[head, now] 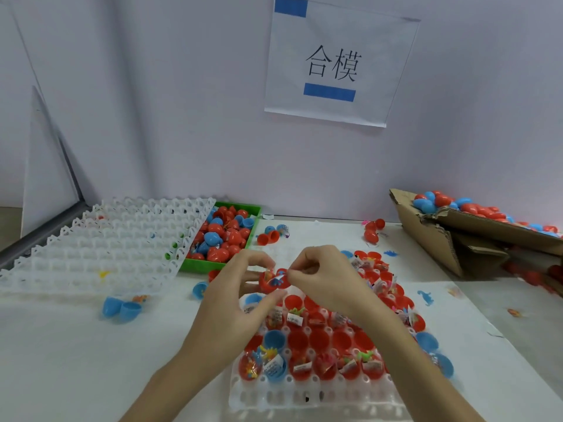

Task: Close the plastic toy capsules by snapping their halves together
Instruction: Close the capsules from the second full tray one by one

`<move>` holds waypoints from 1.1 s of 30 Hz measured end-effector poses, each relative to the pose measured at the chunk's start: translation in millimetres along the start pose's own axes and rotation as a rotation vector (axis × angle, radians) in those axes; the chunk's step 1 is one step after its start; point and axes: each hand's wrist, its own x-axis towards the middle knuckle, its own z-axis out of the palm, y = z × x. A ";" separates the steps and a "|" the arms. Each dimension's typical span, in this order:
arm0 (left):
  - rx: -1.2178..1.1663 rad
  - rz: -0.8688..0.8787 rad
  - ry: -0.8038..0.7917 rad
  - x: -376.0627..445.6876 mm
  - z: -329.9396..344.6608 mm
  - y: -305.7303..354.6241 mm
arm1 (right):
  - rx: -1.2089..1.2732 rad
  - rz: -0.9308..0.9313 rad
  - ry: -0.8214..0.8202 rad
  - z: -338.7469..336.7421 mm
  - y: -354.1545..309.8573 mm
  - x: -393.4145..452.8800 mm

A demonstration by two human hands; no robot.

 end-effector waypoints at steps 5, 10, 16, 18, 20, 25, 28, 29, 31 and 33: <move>-0.053 -0.029 0.019 -0.4 0.8 1.2 | 0.097 0.050 0.118 13.0 2.5 -24.4; -0.108 -0.057 0.051 1.8 -1.7 -2.1 | 0.516 0.063 0.149 16.8 0.8 -37.5; -0.111 -0.035 0.031 2.0 -2.3 -2.6 | 0.629 -0.055 0.199 16.2 -2.5 -43.7; -0.115 -0.024 0.030 1.5 -1.4 -3.4 | 0.601 -0.093 0.225 17.4 -3.0 -43.8; -0.135 -0.022 0.042 1.3 -1.1 -4.3 | 0.596 -0.111 0.235 19.6 -3.3 -43.9; -0.093 0.060 0.116 1.9 -2.5 -4.8 | 0.678 -0.091 0.206 24.0 -4.3 -45.9; -0.066 0.106 0.112 1.7 -3.0 -2.9 | 0.764 -0.064 0.190 24.4 -5.0 -47.8; -0.073 0.110 0.104 1.7 -2.8 -2.2 | 0.786 -0.060 0.192 23.9 -5.1 -48.1; -0.079 0.121 0.088 1.5 -1.7 -1.2 | 0.805 -0.059 0.199 22.6 -5.2 -48.2; -0.085 0.126 0.073 1.0 -1.0 -0.2 | 0.801 -0.073 0.204 21.3 -5.1 -48.1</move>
